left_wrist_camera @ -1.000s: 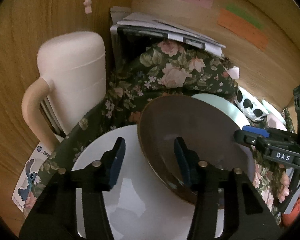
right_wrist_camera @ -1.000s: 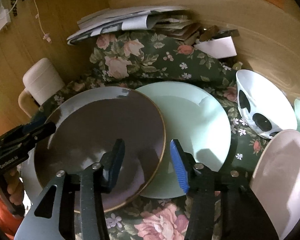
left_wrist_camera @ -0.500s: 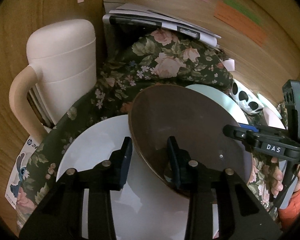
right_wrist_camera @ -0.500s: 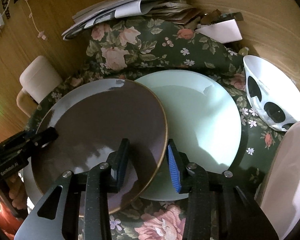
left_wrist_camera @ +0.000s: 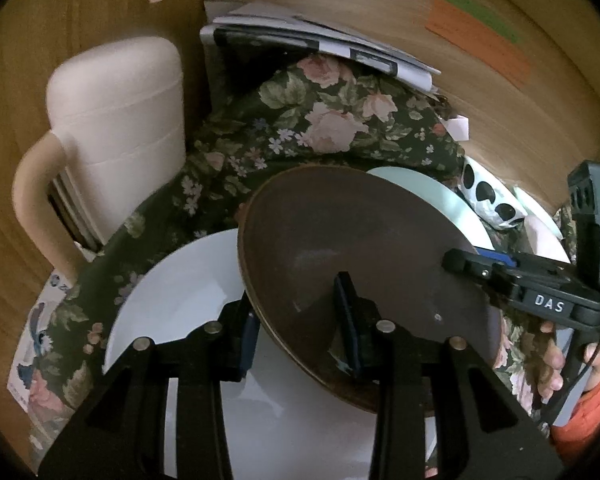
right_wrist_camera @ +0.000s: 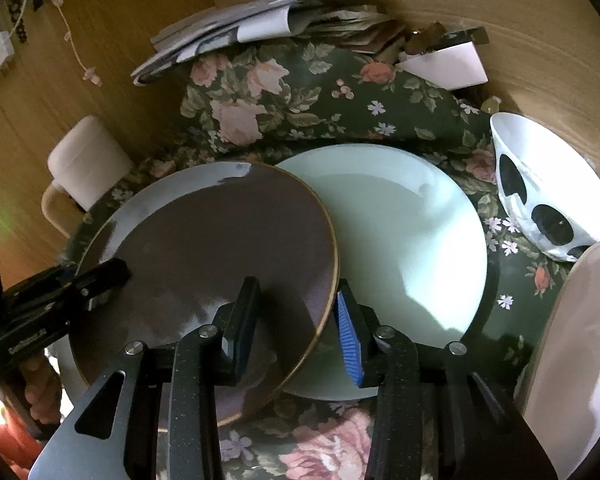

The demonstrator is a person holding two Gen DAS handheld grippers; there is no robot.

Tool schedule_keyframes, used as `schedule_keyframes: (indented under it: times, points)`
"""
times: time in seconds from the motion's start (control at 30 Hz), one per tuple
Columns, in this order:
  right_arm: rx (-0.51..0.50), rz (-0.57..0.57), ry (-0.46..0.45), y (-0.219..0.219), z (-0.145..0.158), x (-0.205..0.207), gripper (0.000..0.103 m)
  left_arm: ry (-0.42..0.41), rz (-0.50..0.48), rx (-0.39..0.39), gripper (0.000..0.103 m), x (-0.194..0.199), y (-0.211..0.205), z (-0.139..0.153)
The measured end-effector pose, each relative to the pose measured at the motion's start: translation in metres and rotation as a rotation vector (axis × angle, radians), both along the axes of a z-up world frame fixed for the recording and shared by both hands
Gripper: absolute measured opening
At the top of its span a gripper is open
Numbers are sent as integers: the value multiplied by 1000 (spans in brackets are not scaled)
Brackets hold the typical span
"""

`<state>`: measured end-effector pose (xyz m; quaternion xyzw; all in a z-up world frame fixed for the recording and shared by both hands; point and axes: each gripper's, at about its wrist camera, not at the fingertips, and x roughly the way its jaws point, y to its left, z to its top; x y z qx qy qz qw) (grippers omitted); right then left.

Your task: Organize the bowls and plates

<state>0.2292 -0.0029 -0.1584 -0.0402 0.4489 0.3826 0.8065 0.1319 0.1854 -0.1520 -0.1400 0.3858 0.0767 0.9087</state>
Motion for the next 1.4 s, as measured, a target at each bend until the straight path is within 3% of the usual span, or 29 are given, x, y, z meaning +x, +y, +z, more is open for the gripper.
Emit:
schedule_keyframes:
  times: [0.77,1.4]
  points:
    - [20,-55,-91,-29,28,-32,33,-64,-52,34,37,-23,-23,18]
    - [55,-156,-158,-90,57,-84,33,-132,-148,57,37,-55,-82,50]
